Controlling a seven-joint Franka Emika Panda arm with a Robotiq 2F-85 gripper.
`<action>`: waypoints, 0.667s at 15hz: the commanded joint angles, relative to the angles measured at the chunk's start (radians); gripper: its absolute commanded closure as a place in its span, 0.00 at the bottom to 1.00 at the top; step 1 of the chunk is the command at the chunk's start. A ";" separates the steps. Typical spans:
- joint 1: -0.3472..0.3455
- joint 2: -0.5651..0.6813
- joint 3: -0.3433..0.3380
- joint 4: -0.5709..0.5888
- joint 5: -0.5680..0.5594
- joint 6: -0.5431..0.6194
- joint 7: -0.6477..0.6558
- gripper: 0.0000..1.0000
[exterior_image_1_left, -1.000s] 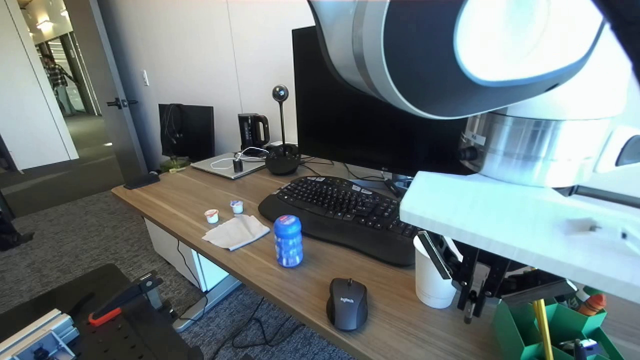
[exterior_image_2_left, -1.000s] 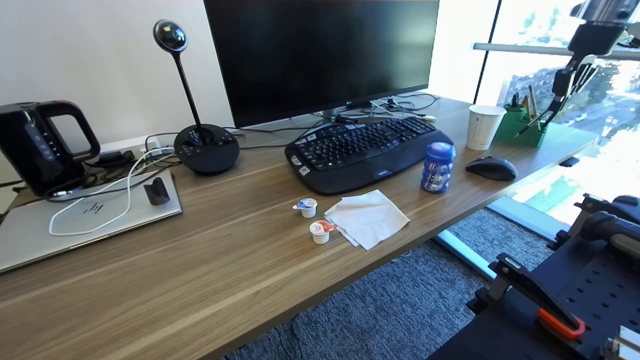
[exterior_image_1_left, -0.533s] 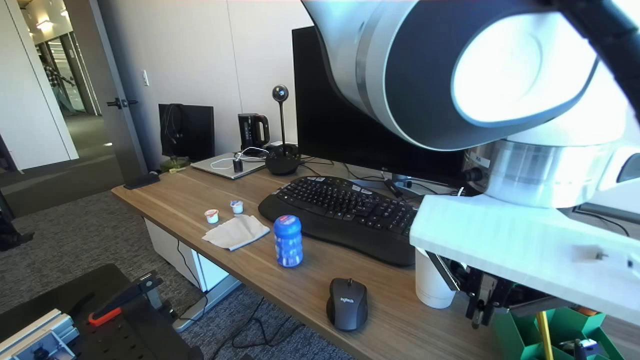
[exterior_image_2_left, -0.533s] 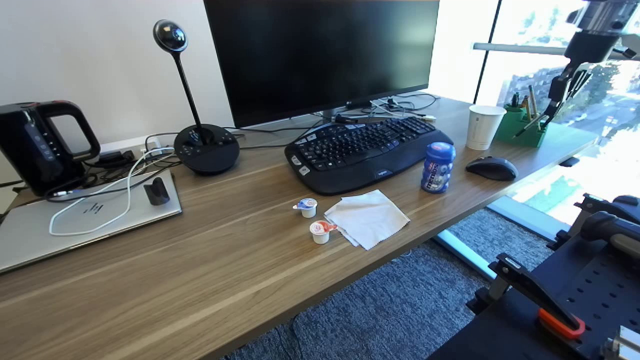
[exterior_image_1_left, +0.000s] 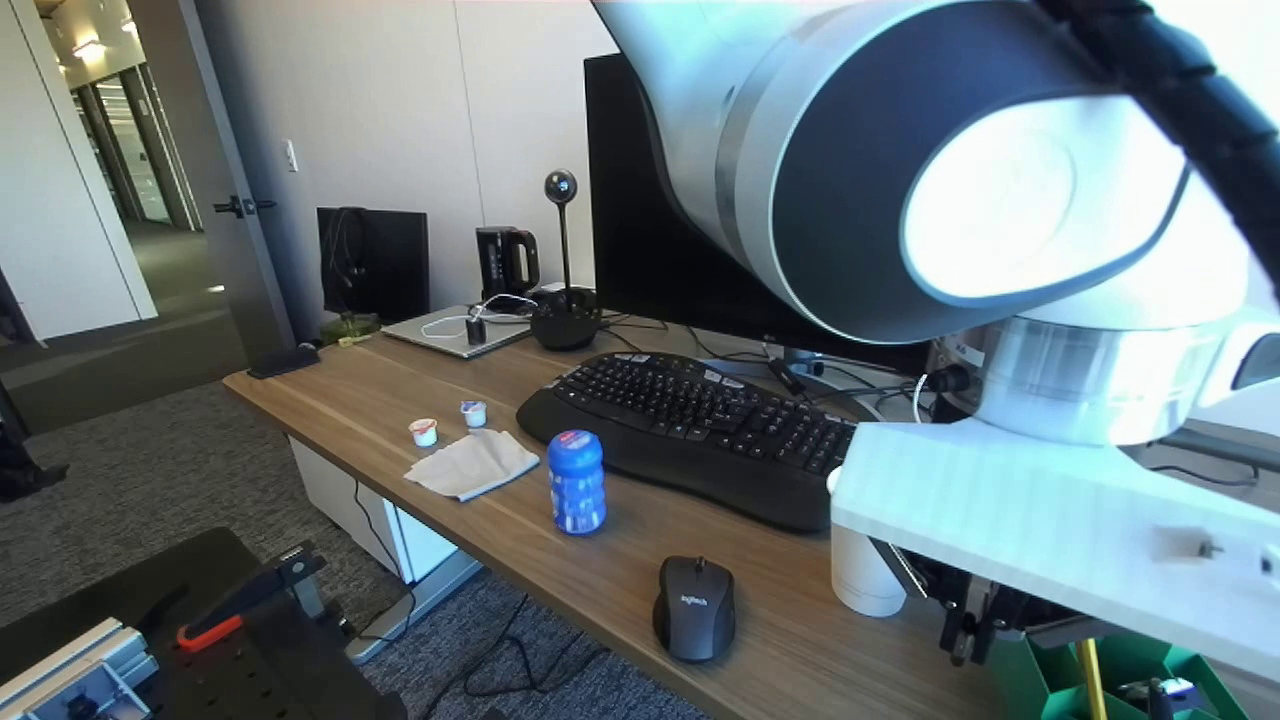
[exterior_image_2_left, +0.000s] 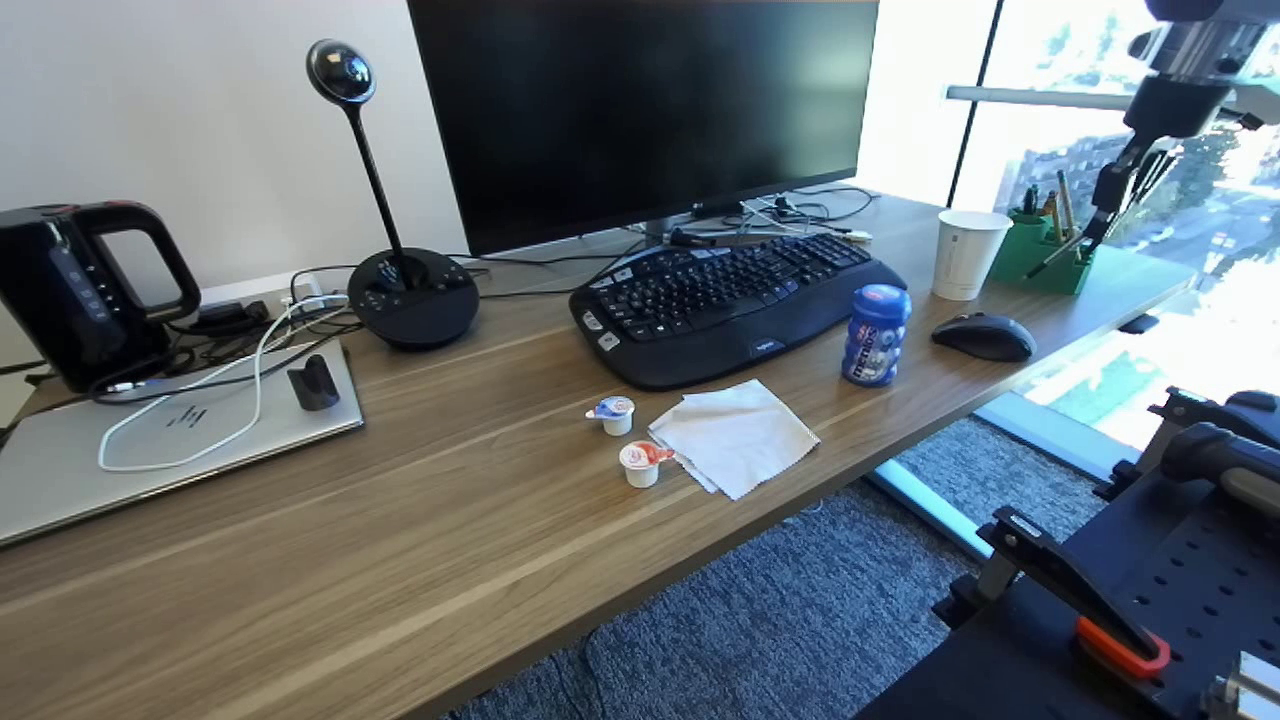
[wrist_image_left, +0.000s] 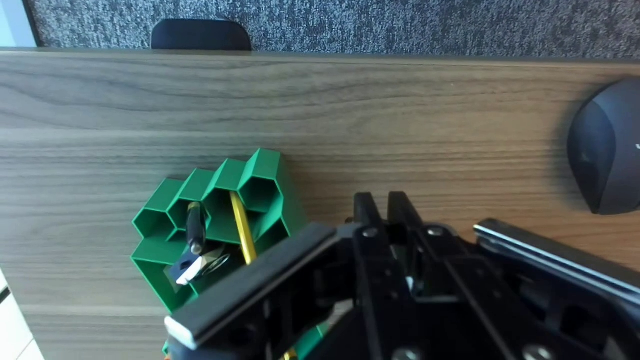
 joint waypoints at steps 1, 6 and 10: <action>-0.035 0.012 0.034 0.014 0.021 0.027 -0.040 0.97; -0.043 0.013 0.038 0.012 0.020 0.027 -0.050 0.97; -0.037 0.025 0.029 0.017 0.008 0.021 -0.044 0.97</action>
